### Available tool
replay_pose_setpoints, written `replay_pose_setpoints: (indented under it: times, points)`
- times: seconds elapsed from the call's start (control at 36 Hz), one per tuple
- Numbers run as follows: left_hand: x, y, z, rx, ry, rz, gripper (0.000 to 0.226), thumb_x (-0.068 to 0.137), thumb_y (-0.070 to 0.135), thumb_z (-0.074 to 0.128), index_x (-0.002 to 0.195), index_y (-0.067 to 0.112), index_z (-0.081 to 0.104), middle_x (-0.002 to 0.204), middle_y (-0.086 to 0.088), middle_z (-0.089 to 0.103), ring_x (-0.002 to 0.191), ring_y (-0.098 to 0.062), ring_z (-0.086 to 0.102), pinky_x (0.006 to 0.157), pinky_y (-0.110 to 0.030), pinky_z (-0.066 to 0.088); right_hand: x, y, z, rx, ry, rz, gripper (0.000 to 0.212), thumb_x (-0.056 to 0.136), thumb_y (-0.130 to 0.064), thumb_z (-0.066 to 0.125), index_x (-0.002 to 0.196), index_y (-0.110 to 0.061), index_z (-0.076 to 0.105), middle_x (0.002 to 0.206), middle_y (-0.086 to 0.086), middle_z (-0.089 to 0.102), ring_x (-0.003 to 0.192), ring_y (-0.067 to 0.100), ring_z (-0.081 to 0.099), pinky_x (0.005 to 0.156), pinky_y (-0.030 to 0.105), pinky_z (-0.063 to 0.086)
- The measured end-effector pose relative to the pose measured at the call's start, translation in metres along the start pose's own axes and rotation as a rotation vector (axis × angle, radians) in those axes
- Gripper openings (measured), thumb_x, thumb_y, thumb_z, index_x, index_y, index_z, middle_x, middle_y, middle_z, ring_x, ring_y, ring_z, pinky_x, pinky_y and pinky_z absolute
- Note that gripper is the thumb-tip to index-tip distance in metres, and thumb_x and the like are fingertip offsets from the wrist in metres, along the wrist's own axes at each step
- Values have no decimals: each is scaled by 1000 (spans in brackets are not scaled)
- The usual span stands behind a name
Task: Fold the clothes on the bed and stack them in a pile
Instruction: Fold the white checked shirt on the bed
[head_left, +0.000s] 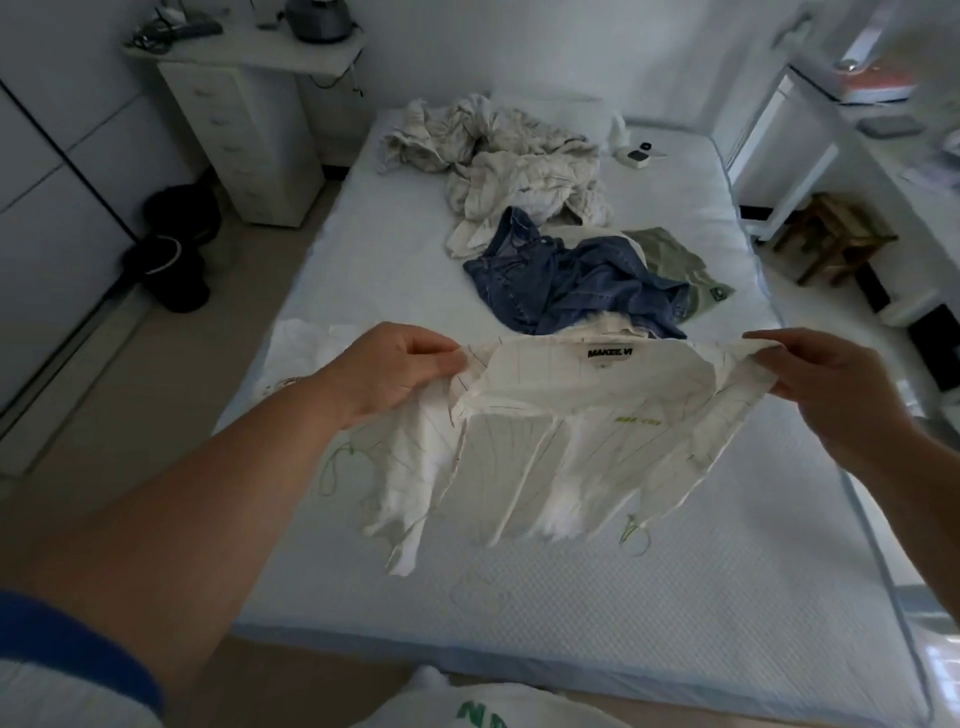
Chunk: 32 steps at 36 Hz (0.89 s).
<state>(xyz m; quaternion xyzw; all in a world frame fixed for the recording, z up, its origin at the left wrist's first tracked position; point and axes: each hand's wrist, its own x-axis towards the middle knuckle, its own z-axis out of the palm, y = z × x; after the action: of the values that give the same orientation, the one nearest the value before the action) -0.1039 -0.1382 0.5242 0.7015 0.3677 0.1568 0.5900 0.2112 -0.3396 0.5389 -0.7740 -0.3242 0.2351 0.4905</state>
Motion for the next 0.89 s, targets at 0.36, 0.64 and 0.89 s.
replay_pose_setpoints:
  times: [0.36,0.64,0.89]
  points:
    - [-15,22,-1,-56,-143,87,39,50,51,82,81,29,73,84,-4,67,76,-16,64,68,-27,55,4,-26,16,87,125,55,22,79,-27,55,71,-38,72,85,-4,64,92,23,56,88,42,46]
    - [-16,16,-14,61,-53,179,29,75,6,74,72,34,66,72,11,63,70,-16,58,71,-27,50,1,-28,7,173,182,57,30,92,-14,53,70,-27,68,76,-7,60,75,10,53,74,26,45]
    - [-13,14,-10,-25,110,356,13,62,31,74,71,40,74,70,3,70,68,-10,62,69,-14,51,-7,-30,3,219,207,74,42,92,-12,53,60,-32,71,68,-13,62,75,9,54,77,27,44]
